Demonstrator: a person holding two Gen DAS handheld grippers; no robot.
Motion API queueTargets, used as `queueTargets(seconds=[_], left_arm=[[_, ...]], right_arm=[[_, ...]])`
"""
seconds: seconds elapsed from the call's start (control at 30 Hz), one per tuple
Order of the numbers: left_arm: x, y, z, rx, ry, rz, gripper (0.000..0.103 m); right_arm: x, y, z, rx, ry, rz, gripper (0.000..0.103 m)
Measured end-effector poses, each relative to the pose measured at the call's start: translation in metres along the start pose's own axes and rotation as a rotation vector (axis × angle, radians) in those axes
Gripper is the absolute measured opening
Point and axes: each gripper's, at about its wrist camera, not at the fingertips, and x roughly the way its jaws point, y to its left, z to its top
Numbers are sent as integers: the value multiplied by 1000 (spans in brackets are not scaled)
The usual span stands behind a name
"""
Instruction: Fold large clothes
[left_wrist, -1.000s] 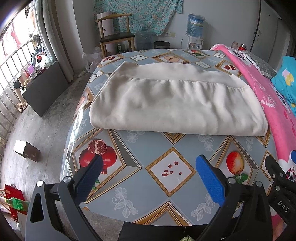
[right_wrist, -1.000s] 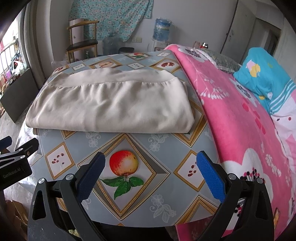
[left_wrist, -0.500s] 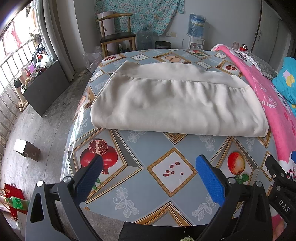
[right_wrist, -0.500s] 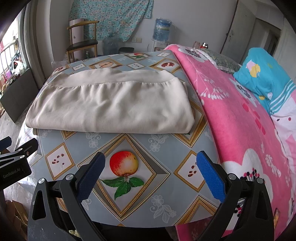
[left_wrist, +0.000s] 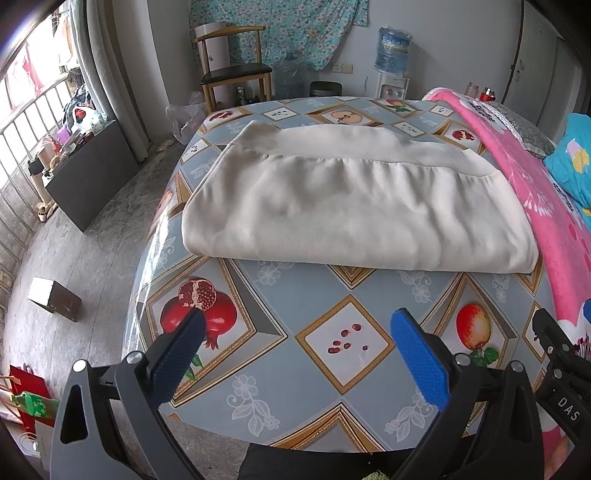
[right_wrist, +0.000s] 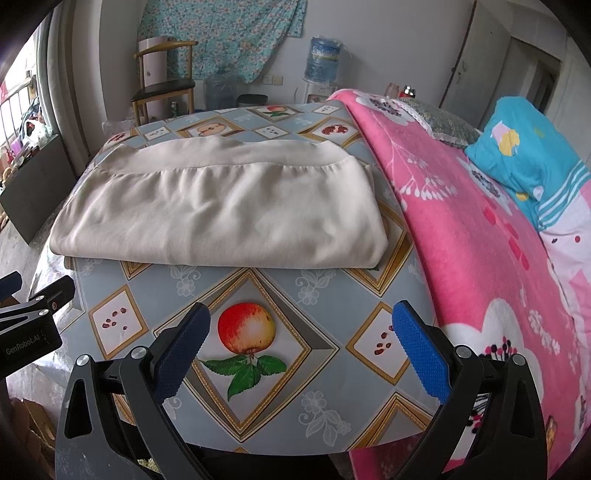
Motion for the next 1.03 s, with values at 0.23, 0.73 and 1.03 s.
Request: queueTargets(seconds=[0.23, 0.73, 1.03], left_arm=[[1, 2, 0, -1, 0, 2, 98], [1, 2, 0, -2, 1, 0, 98], [0, 3, 0, 1, -2, 3, 98]], right_arm=[[-1, 1, 0, -1, -1, -2, 96], [-1, 0, 1, -2, 0, -2, 96], [-1, 1, 1, -2, 0, -4, 96]])
